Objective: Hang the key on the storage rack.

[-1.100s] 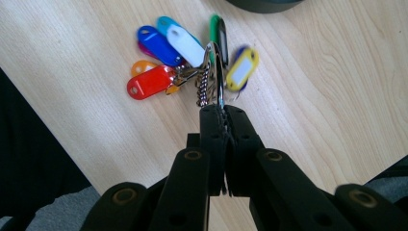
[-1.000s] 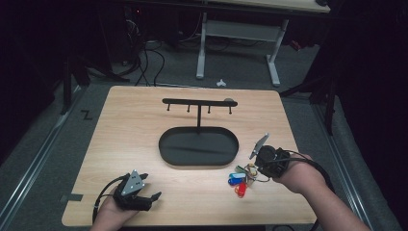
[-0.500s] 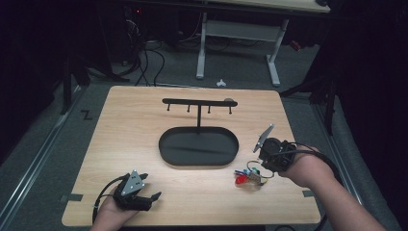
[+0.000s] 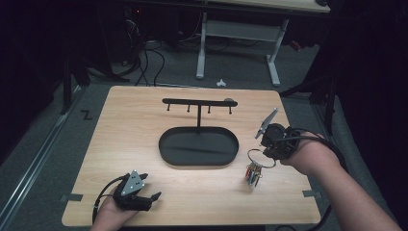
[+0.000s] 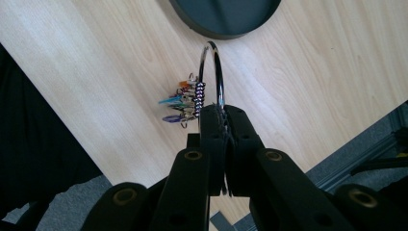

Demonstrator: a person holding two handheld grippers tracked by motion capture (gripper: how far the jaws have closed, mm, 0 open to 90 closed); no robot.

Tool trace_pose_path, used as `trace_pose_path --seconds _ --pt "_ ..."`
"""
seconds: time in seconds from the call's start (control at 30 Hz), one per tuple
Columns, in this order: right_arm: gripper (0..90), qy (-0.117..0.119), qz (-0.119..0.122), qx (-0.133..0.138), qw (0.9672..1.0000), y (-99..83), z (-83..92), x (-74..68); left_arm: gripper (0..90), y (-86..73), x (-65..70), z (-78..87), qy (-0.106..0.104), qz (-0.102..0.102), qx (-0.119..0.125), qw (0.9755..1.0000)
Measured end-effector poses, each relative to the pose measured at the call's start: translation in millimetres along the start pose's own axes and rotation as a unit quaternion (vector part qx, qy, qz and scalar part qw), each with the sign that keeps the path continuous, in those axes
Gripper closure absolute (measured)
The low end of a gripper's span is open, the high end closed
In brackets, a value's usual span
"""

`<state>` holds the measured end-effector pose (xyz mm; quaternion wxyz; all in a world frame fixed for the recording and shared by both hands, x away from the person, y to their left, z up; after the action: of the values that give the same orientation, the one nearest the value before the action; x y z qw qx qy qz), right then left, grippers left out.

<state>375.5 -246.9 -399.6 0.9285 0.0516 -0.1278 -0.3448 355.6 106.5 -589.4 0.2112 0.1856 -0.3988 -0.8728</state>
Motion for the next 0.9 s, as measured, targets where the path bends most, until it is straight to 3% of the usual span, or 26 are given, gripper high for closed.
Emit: trace_pose_path --seconds 0.57,0.9 --pt "87.8 -0.012 0.004 -0.003 0.9999 12.3 2.6 5.3 19.1 -1.1 0.2 0.1 -0.002 -0.001 -0.003 1.0" --pt "87.9 0.008 -0.005 0.004 0.9999 22.4 -2.8 8.2 19.1 -1.4 -0.1 0.0 -0.001 -0.001 -0.004 1.0"
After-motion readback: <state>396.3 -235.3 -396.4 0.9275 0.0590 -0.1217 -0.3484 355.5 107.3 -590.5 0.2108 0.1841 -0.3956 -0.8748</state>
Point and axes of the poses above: each handheld gripper's, and its own axes: z roughly backward along the jaws, y roughly out of its top, x roughly to its right, the point moved 10 cm from there along -z, roughly forward along the jaws, and after that the axes turned 8 degrees about -z, right-handed, at the moved point
